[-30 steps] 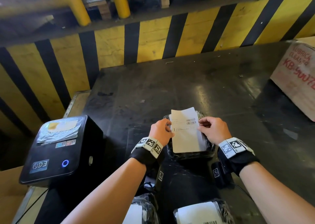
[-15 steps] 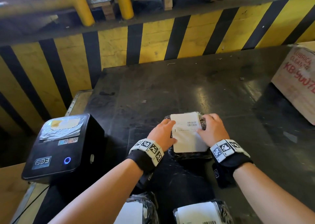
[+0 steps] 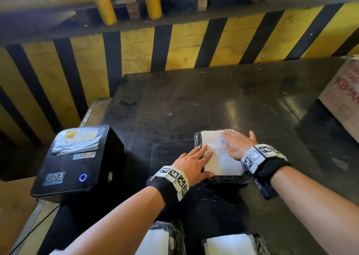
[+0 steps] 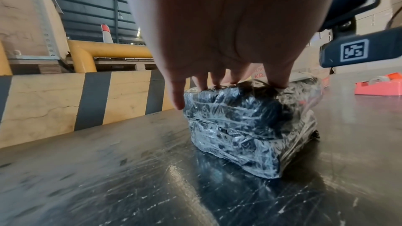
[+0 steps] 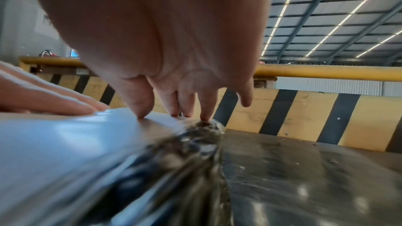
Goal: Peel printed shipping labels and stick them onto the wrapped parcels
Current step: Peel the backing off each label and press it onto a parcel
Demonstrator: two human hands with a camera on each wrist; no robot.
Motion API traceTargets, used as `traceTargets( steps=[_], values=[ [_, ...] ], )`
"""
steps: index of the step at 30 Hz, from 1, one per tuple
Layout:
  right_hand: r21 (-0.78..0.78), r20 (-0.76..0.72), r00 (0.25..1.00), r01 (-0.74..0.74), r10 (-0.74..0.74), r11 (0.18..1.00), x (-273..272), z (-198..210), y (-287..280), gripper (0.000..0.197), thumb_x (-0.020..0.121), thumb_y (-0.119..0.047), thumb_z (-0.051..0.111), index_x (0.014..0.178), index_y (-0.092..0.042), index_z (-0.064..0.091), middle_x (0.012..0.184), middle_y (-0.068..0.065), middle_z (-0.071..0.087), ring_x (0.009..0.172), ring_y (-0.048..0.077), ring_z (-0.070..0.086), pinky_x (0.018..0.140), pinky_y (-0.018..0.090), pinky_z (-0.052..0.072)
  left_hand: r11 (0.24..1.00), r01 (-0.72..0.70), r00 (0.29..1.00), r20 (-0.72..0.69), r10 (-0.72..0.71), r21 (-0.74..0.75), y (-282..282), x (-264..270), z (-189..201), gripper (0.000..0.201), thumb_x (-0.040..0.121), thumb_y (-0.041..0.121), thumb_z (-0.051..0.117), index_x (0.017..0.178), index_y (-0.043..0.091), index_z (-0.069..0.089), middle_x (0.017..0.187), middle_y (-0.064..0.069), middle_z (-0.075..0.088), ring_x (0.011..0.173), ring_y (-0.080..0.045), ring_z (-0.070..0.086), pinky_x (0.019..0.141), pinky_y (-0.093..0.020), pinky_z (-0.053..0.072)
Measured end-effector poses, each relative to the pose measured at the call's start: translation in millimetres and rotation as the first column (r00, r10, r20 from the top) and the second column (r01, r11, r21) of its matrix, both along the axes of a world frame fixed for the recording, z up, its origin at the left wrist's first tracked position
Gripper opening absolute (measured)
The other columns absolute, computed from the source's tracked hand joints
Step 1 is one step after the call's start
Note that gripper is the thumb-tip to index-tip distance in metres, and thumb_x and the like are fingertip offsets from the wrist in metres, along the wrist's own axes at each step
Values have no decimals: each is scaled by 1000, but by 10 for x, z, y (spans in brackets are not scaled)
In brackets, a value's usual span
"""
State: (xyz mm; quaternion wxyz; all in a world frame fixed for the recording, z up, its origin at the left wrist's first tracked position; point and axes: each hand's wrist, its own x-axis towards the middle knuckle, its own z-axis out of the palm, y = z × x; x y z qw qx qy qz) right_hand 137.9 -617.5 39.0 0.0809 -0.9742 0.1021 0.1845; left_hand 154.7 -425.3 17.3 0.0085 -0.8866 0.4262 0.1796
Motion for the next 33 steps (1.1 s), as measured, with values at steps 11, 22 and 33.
traceTargets(
  steps=[11,22,33],
  values=[
    [-36,-88,972,-221,217,975,309,239,462,43,93,-24,39,136,-21,40,145,-4,40,135,20,37,109,60,16,996,-37,999,-23,35,-76,-8,-13,-33,73,94,53,44,152,25,10,161,1,0,148,-18,1,116,-46,26],
    [-21,-102,988,-116,113,993,324,259,333,32,93,-23,35,122,-14,48,132,3,47,128,24,43,107,60,20,997,-48,998,-55,45,-63,-27,-36,7,73,95,50,44,152,26,4,161,3,-5,148,-17,-3,115,-43,27],
    [-61,-159,987,-10,0,998,160,163,-96,51,101,-36,25,149,-23,14,159,-7,5,147,16,4,114,59,-4,992,-112,985,-142,102,-59,-41,-16,93,76,93,48,50,152,29,5,161,5,-6,148,-13,-5,115,-44,25]
  ],
)
